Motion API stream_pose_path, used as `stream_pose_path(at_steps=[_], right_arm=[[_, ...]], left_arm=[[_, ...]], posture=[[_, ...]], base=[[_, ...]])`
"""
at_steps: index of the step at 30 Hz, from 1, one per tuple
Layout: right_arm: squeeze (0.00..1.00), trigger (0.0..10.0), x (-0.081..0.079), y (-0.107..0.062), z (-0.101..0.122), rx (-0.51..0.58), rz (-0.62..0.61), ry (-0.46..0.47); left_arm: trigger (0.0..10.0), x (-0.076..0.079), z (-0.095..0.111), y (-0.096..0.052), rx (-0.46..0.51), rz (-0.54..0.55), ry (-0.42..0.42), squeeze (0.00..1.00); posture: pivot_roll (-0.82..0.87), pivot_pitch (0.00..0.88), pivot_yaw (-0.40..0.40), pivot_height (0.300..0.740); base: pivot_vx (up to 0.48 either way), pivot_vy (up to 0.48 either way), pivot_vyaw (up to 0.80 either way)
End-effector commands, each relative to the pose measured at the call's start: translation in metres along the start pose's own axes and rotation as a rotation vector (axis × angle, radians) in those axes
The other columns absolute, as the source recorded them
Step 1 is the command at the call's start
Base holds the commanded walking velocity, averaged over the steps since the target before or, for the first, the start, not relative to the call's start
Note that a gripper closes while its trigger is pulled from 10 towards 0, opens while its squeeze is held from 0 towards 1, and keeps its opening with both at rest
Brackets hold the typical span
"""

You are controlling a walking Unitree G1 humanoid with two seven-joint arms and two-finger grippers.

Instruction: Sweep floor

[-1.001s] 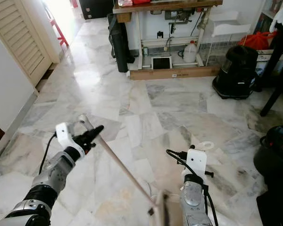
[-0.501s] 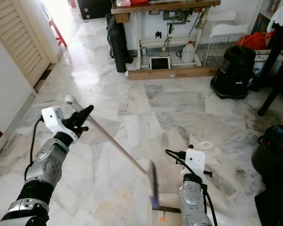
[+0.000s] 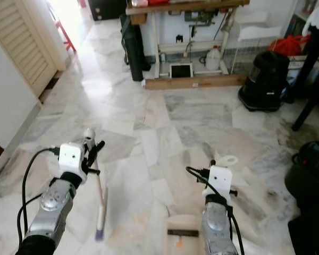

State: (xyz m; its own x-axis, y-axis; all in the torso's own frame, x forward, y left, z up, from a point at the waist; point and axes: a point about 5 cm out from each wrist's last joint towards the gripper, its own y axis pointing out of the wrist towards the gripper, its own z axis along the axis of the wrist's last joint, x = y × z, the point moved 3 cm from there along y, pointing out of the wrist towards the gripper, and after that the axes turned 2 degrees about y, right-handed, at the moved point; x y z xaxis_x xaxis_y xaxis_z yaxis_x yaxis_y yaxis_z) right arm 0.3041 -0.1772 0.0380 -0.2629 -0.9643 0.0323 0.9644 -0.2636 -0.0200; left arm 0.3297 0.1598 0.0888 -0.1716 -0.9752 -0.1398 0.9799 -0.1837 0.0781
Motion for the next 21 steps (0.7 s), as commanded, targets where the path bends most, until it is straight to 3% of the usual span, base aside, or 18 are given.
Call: stream_pose_path(at_steps=[1, 7, 11, 21], right_arm=[[0.0, 10.0, -0.01, 0.006, 0.022, 0.093, 0.033, 0.042], [0.0, 10.0, -0.012, 0.009, 0.029, 0.118, 0.046, 0.054], [0.0, 10.0, -0.011, 0.013, 0.036, 0.138, 0.053, 0.055], [0.0, 10.0, -0.002, 0.022, 0.047, 0.165, 0.057, 0.037]], left_arm=[[10.0, 0.0, 0.015, 0.002, 0.067, -0.007, 0.005, 0.0], [10.0, -0.001, 0.015, 0.0, 0.072, 0.004, 0.005, 0.0], [10.0, -0.007, 0.011, -0.007, 0.082, 0.08, 0.047, 0.0], [10.0, -0.008, 0.016, 0.003, 0.1, 0.116, 0.004, 0.0]], posture=[[0.06, 0.0, 0.088, 0.74], [0.06, 0.0, 0.083, 0.74], [0.05, 0.0, 0.062, 0.74], [0.03, 0.0, 0.04, 0.74]], base=[[0.0, 0.0, 0.0], [0.0, 0.0, 0.0], [0.0, 0.0, 0.0], [0.0, 0.0, 0.0]])
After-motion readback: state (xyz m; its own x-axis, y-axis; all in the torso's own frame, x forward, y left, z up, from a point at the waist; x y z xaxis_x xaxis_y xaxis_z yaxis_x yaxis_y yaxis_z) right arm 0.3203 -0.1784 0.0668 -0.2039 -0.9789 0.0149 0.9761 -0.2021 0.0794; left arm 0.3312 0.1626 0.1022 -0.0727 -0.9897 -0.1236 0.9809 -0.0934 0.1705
